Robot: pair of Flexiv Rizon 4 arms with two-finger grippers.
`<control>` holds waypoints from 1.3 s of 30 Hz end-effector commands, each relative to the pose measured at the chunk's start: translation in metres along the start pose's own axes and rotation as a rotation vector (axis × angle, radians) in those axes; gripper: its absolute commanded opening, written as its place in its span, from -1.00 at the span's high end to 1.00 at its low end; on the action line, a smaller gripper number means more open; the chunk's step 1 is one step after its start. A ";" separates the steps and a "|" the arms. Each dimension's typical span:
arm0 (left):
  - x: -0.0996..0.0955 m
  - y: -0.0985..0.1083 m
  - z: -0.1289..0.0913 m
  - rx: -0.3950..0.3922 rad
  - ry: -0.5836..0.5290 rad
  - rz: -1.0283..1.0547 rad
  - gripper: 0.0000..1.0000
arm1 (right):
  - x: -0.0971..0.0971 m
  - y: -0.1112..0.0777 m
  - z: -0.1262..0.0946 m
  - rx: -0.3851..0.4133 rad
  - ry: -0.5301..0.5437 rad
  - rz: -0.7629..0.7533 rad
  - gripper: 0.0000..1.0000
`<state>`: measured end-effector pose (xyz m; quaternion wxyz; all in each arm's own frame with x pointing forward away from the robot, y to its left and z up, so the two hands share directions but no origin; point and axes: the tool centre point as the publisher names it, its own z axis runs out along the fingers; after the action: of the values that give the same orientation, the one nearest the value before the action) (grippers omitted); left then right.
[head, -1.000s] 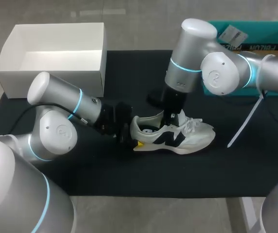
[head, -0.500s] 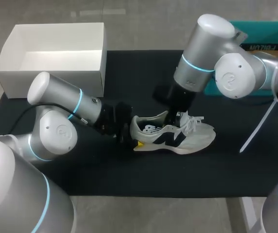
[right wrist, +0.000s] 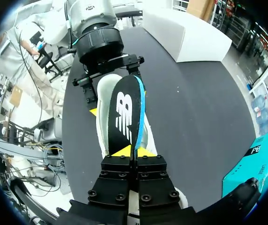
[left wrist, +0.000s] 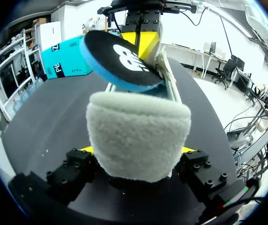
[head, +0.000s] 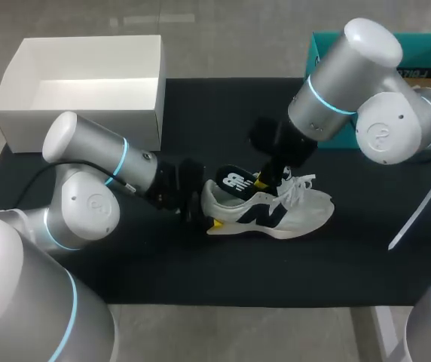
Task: Take the shoe out of the shoebox, open the shoe tongue, remove and reinsert the insole, then place the shoe into the shoebox
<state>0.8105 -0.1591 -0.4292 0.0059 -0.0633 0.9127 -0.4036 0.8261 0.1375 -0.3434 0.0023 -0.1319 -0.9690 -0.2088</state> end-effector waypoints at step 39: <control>0.000 0.001 0.001 -0.001 -0.001 0.000 1.00 | -0.046 0.035 -0.048 -0.260 -0.030 -0.069 1.00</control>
<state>0.8121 -0.1594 -0.4283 0.0061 -0.0640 0.9126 -0.4038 0.8703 0.1316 -0.2825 -0.0390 -0.1033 -0.9387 -0.3266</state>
